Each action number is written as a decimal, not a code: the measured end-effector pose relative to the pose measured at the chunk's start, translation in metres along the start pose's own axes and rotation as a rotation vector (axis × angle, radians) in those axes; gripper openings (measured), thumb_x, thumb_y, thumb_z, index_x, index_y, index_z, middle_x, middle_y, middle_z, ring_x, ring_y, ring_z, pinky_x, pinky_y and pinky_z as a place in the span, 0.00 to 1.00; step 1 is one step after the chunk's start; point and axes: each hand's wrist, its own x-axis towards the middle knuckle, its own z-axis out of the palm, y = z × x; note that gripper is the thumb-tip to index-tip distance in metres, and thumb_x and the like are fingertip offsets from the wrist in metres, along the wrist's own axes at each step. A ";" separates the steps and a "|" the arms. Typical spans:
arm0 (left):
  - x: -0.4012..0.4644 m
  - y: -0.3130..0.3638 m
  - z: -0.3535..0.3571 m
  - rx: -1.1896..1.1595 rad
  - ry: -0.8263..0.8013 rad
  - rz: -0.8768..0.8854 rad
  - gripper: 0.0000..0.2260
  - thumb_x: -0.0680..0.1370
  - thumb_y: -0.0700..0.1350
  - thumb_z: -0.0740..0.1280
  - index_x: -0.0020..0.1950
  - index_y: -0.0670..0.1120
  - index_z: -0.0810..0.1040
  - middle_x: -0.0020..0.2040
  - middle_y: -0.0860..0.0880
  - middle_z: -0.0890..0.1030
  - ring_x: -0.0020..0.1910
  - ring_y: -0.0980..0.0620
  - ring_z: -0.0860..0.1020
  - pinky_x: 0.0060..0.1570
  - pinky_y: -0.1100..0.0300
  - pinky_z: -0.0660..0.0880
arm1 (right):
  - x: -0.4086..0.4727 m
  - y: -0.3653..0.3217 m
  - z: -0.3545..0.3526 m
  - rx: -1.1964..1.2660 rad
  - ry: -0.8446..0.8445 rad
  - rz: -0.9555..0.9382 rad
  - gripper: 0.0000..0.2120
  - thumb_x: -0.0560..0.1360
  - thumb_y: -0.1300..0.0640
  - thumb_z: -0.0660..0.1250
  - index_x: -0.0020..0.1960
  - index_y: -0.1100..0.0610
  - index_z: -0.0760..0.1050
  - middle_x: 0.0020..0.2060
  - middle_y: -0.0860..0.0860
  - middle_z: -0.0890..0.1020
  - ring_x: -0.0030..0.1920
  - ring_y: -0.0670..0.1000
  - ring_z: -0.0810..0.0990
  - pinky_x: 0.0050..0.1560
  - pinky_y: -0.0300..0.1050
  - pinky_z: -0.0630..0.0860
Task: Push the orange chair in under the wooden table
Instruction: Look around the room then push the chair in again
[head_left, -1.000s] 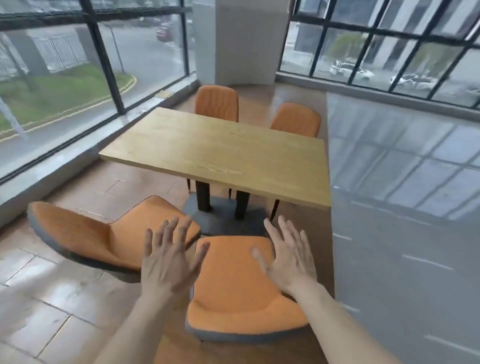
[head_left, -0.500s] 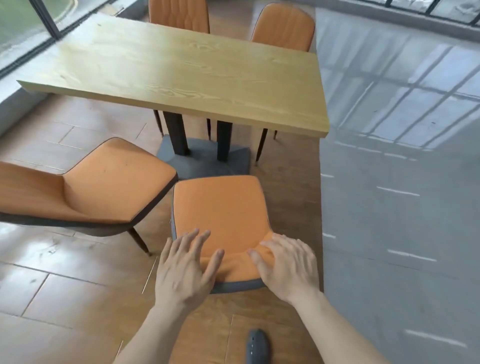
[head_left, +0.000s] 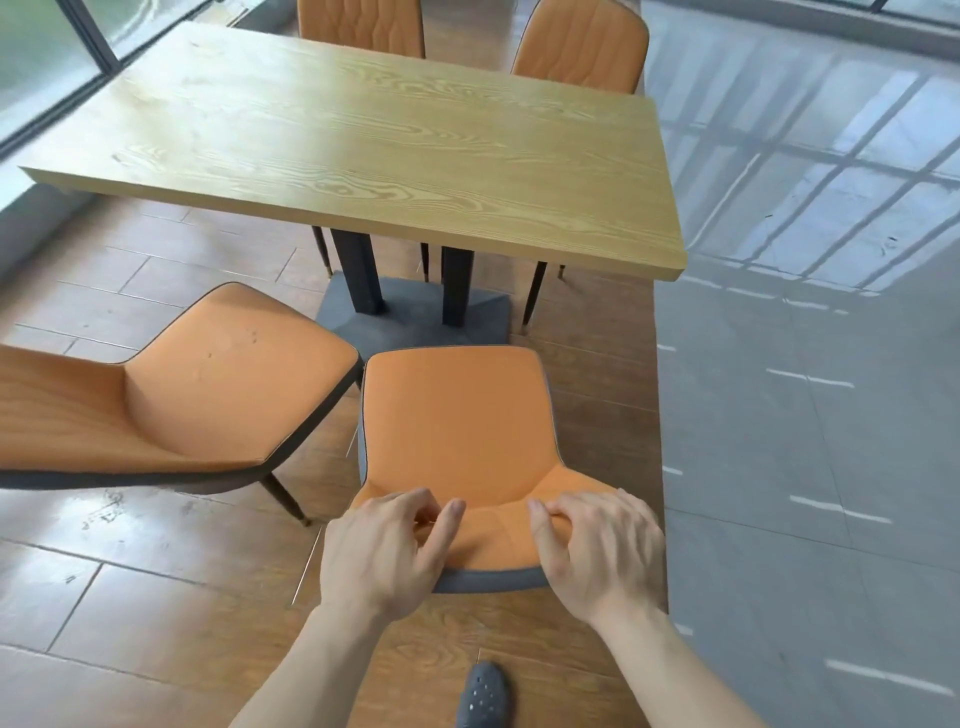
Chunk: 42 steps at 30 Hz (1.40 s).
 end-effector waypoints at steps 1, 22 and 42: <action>0.002 0.001 0.000 0.005 0.000 0.000 0.25 0.77 0.71 0.46 0.36 0.56 0.71 0.30 0.58 0.72 0.32 0.54 0.70 0.33 0.56 0.67 | 0.002 0.001 -0.001 -0.007 0.005 0.003 0.27 0.79 0.35 0.51 0.41 0.47 0.84 0.37 0.44 0.86 0.42 0.49 0.83 0.58 0.51 0.71; 0.194 0.025 0.003 0.013 0.039 0.077 0.27 0.78 0.71 0.44 0.44 0.55 0.75 0.37 0.59 0.80 0.37 0.51 0.76 0.34 0.55 0.63 | 0.189 0.019 0.004 0.000 0.066 0.037 0.30 0.79 0.34 0.49 0.37 0.48 0.83 0.31 0.47 0.83 0.37 0.52 0.81 0.52 0.51 0.71; 0.195 0.040 -0.010 0.125 -0.052 0.050 0.30 0.80 0.68 0.41 0.66 0.55 0.73 0.55 0.52 0.82 0.54 0.48 0.78 0.57 0.50 0.73 | 0.197 0.020 -0.012 -0.024 -0.109 0.054 0.33 0.80 0.34 0.44 0.53 0.50 0.84 0.53 0.51 0.86 0.59 0.56 0.81 0.70 0.60 0.67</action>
